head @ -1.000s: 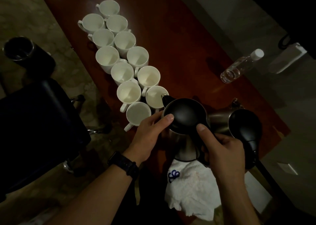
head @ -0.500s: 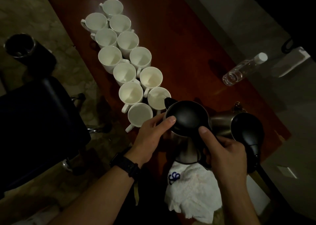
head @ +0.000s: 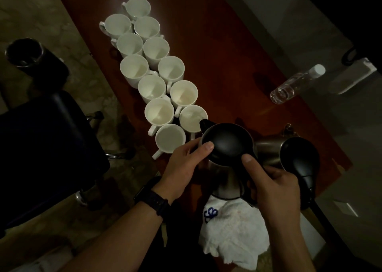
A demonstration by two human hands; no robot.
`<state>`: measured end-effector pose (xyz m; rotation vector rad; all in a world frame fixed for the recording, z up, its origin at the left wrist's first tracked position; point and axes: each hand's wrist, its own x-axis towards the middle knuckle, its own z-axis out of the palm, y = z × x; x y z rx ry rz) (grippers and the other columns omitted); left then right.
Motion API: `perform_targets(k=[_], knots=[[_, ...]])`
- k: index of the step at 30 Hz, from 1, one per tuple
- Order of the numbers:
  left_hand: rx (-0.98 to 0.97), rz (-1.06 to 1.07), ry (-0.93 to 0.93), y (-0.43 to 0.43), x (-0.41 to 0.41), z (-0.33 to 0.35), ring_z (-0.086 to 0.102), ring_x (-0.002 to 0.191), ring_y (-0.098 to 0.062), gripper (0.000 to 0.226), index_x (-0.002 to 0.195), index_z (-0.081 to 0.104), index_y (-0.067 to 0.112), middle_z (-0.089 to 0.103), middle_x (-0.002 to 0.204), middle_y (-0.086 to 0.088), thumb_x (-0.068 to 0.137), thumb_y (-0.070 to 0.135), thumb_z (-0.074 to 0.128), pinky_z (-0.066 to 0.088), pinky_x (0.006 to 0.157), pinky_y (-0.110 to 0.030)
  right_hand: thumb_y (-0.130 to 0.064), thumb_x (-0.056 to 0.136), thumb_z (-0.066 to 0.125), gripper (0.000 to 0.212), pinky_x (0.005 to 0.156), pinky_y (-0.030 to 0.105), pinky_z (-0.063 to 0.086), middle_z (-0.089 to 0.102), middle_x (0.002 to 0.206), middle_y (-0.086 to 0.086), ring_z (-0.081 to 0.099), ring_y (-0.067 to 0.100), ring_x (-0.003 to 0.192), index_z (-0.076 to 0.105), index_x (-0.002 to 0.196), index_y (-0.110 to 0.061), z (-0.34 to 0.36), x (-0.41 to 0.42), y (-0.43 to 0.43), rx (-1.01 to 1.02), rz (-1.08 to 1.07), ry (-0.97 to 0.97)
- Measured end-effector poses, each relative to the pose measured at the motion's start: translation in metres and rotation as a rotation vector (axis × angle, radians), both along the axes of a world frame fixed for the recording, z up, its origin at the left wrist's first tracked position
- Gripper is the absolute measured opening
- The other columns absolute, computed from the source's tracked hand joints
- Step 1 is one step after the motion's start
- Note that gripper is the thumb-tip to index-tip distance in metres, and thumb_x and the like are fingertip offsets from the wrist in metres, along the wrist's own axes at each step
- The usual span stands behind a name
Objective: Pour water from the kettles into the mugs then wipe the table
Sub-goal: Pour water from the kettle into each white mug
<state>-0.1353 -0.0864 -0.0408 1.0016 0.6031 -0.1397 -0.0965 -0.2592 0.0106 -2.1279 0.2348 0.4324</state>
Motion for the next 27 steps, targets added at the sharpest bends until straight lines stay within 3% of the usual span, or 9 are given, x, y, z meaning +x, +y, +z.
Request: perform_targets(k=[6,11,17,27], knots=[[0.002,0.01,0.004,-0.001,-0.001,0.001,0.073,0.109,-0.012,0.04,0.11,0.078,0.033,0.078,0.113,0.002,0.077,0.055,0.072,0.056,0.08,-0.016,-0.079,0.067,0.066,0.078,0.05,0.057,0.045,0.05,0.049,0.02,0.049,0.045,0.049,0.056,0.057,-0.002,0.002,-0.001,0.001,-0.04,0.01,-0.029],[-0.01,0.024,-0.01,0.001,-0.001,0.002,0.072,0.109,-0.011,0.036,0.108,0.079,0.035,0.078,0.114,0.002,0.078,0.053,0.072,0.056,0.082,-0.017,-0.081,0.066,0.063,0.074,0.053,0.058,0.048,0.053,0.047,0.015,0.054,0.044,0.051,0.061,0.055,-0.008,0.003,-0.002,0.004,-0.054,0.022,-0.039],[-0.019,0.019,-0.023,0.004,-0.002,0.001,0.072,0.11,-0.011,0.033,0.109,0.079,0.038,0.078,0.114,0.003,0.081,0.053,0.071,0.056,0.082,-0.018,-0.099,0.053,0.057,0.096,0.052,0.057,0.046,0.05,0.051,0.022,0.05,0.046,0.051,0.056,0.056,-0.003,0.004,-0.004,0.01,-0.03,0.01,-0.029],[-0.026,0.041,-0.022,0.004,-0.003,-0.002,0.073,0.109,-0.012,0.035,0.109,0.079,0.035,0.078,0.114,0.003,0.082,0.055,0.072,0.057,0.081,-0.019,-0.1,0.053,0.056,0.096,0.049,0.052,0.045,0.051,0.049,0.019,0.051,0.044,0.05,0.056,0.056,-0.004,0.004,-0.004,0.014,-0.024,0.009,-0.046]])
